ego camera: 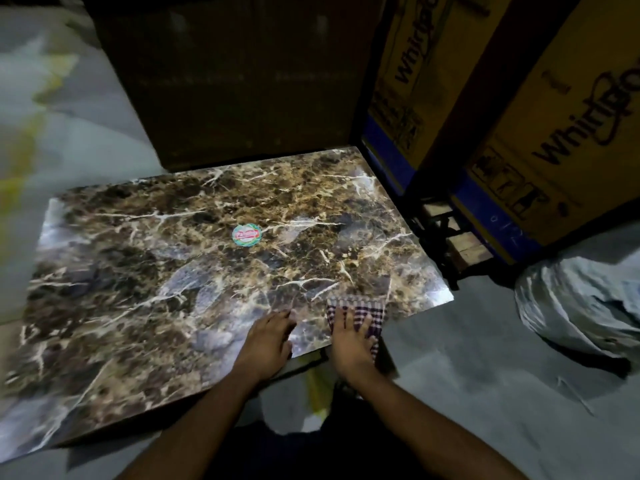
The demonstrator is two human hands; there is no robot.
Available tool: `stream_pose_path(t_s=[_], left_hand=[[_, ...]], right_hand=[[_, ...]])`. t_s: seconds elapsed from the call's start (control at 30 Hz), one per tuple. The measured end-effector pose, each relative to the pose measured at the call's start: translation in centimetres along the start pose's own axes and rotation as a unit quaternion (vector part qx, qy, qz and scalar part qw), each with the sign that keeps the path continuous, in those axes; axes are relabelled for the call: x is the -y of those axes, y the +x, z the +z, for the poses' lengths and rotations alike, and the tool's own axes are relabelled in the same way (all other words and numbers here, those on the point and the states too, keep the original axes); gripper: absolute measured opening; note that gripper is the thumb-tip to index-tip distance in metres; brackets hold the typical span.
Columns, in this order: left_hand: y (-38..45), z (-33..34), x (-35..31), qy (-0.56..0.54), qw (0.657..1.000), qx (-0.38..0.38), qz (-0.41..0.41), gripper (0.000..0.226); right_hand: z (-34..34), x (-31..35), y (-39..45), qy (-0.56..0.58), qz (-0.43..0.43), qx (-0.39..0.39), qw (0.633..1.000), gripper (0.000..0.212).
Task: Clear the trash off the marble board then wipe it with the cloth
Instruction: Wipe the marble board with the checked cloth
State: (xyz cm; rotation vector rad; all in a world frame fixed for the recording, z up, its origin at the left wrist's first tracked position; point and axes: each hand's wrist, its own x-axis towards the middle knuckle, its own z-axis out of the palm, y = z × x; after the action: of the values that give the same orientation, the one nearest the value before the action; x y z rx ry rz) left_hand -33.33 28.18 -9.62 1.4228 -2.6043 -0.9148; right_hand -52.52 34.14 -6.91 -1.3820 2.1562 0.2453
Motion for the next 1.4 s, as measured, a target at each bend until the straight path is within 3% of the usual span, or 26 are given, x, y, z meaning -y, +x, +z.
stream_pose_path(t_s=[0.17,0.27,0.33,0.4,0.43,0.47,0.53,0.57,0.6,0.7,0.8,0.97,1.13,1.27,1.4], left_hand=[[-0.9,0.3,-0.1,-0.023,0.998,-0.037,-0.045,0.032],[-0.7,0.6,-0.3,-0.037,0.996,-0.043,-0.069,0.031],[-0.3,0.0,-1.3,-0.073,0.991,-0.045,-0.102,0.037],[0.0,-0.8,-2.6,-0.167,0.973,-0.041,-0.155,0.048],[0.1,-1.3,-3.1,-0.255,0.948,-0.028,-0.189,0.053],[0.1,-1.9,-3.8,-0.379,0.898,-0.013,-0.223,0.054],[0.3,-2.5,-4.7,-0.621,0.742,-0.001,-0.252,0.054],[0.3,-3.0,-5.1,-0.682,0.69,-0.014,-0.242,0.052],[0.2,-3.7,-5.8,-0.715,0.662,-0.033,-0.223,0.048],[0.5,-6.3,-7.8,-0.724,0.657,-0.125,-0.171,0.039],[1.2,-9.1,-9.1,-0.713,0.662,-0.181,-0.143,0.039],[2.1,-13.5,-11.3,-0.651,0.707,-0.247,-0.121,0.031],[4.3,-15.9,-12.0,-0.582,0.725,-0.337,-0.147,0.025],[5.5,-18.1,-12.0,-0.566,0.712,-0.379,-0.173,0.016],[4.9,-20.8,-10.9,-0.594,0.696,-0.373,-0.153,0.015]], right_hand=[[-1.6,1.1,-2.1,0.094,-0.141,0.023,0.985,0.08],[-4.3,1.1,-1.9,0.235,-0.179,0.048,0.954,0.065],[-6.4,1.0,-1.9,0.342,-0.172,0.09,0.919,0.056],[-8.0,0.7,-2.0,0.481,-0.142,0.144,0.853,0.05],[-8.6,0.6,-2.0,0.546,-0.129,0.164,0.811,0.05],[-9.2,0.4,-1.9,0.601,-0.12,0.181,0.769,0.05],[-10.3,-0.1,-1.4,0.666,-0.108,0.204,0.71,0.051],[-10.7,-0.3,-0.9,0.683,-0.104,0.21,0.692,0.052],[-11.2,-0.5,-0.5,0.699,-0.104,0.216,0.674,0.054],[-12.9,-0.9,0.5,0.73,-0.126,0.239,0.627,0.054],[-14.8,-0.7,1.1,0.719,-0.172,0.232,0.632,0.043],[-19.1,0.1,2.1,0.641,-0.245,0.195,0.701,0.04],[-22.3,2.3,3.7,0.612,-0.307,0.147,0.714,0.036],[-24.4,4.3,4.7,0.613,-0.326,0.15,0.704,0.033],[-26.2,6.6,5.5,0.595,-0.338,0.168,0.709,0.033]])
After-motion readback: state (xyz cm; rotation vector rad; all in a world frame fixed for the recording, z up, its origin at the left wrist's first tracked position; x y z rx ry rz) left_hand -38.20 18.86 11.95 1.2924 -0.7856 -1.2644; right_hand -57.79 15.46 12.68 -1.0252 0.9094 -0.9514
